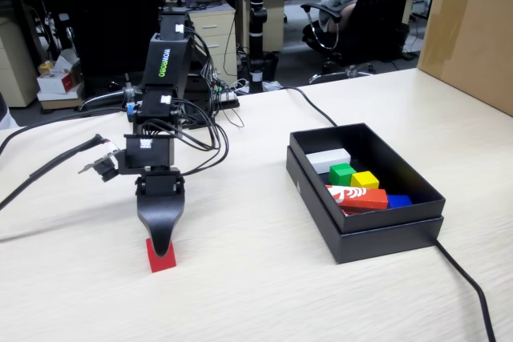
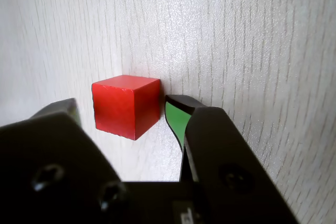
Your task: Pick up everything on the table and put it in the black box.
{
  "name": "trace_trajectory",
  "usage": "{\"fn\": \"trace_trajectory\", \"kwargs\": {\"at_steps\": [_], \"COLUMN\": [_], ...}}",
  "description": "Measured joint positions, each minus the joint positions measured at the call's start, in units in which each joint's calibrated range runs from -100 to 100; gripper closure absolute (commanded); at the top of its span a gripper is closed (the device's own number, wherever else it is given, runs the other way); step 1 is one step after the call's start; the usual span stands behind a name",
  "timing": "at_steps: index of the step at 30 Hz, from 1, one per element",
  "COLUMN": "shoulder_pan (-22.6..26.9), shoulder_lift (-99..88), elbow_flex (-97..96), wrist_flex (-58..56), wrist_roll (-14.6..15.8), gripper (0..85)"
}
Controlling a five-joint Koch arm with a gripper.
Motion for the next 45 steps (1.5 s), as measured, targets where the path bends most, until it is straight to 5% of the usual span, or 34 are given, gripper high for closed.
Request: {"fn": "trace_trajectory", "kwargs": {"at_steps": [11,14,33,40,42,45], "shoulder_pan": [-0.10,-0.10,2.93,10.21,17.39,21.49], "shoulder_lift": [-0.13,-0.13,-15.02,-31.07,-35.47,-35.86], "elbow_flex": [0.46,0.46,3.65,8.31,9.13,9.40], "wrist_flex": [0.46,0.54,-14.94,-19.51,-19.51,-19.59], "wrist_roll": [0.00,0.00,2.44,5.96,8.79,10.11], "gripper": [71.2,83.3,84.3,84.3,84.2,84.2]}}
